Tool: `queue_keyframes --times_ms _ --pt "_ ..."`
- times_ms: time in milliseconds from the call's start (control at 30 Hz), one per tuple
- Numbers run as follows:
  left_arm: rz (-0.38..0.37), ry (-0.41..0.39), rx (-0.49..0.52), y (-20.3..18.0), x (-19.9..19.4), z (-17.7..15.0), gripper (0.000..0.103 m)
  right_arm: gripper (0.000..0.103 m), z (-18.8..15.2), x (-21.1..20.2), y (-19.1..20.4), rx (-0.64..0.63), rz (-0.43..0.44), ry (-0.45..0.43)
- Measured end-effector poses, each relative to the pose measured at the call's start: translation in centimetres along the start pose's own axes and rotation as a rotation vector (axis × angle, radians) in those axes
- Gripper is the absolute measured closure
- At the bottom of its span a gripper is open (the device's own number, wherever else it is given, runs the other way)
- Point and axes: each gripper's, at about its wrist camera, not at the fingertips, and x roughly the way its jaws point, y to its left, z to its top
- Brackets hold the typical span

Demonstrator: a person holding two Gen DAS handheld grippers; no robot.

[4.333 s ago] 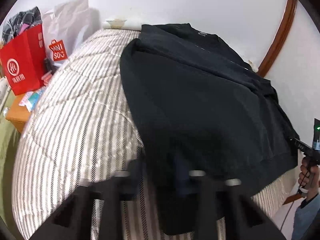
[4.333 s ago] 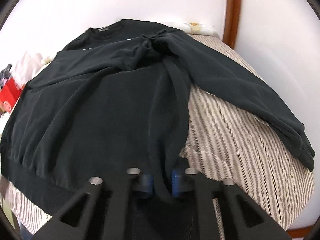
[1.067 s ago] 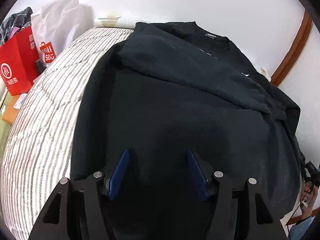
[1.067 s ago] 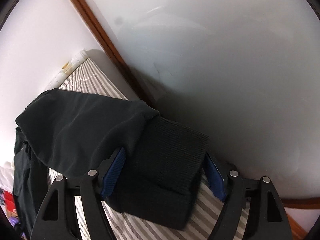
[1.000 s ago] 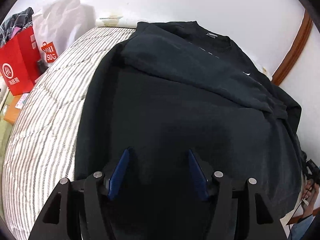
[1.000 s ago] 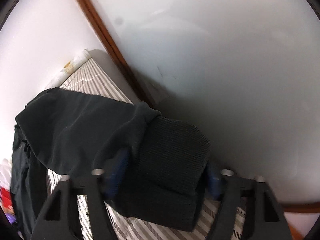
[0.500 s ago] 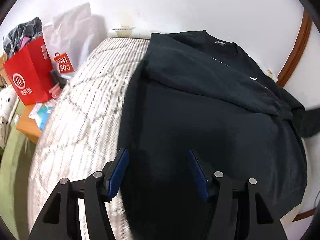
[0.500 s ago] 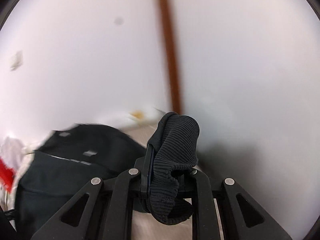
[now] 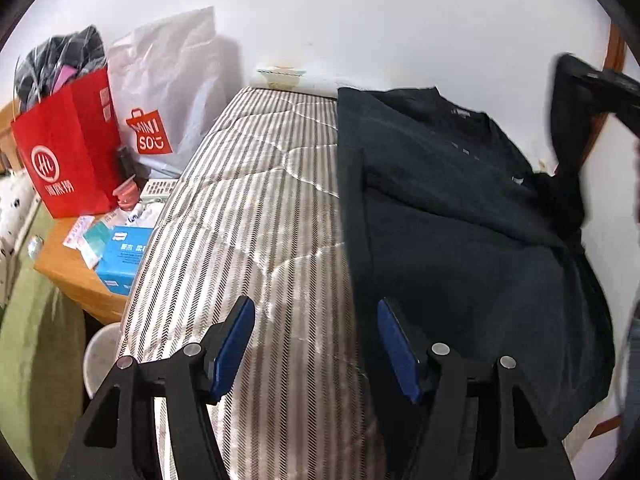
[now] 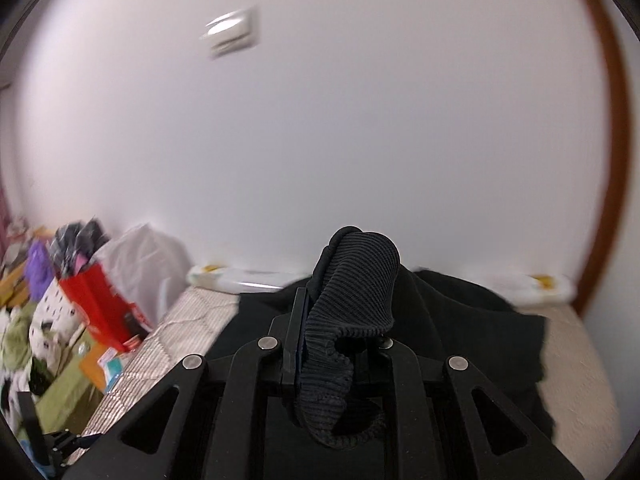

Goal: Fold small clothes

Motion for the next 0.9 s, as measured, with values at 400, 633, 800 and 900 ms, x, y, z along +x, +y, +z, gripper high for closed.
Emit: queue_keyframes --times_ms 400,633,800,900 --pt "-0.009 -0.016 -0.009 0.1 1.9 2.4 0.042 0.063 -5.1 11.4 7.2 -0.050 0.192 0.206" --pt "-0.039 -0.049 0.061 -4.3 2.5 6.3 0.042 0.044 -7.4 6.1 -2.6 -0.057 0.013 0.187" --pt "-0.090 -0.041 0.067 -7.2 4.5 9.0 0.042 0.045 -11.6 4.4 -11.1 -0.030 -0.217 0.284" --pt "-0.105 -0.049 0.075 -8.2 6.1 10.0 0.043 0.050 -13.9 2.9 -15.3 0.015 -0.285 0.334"
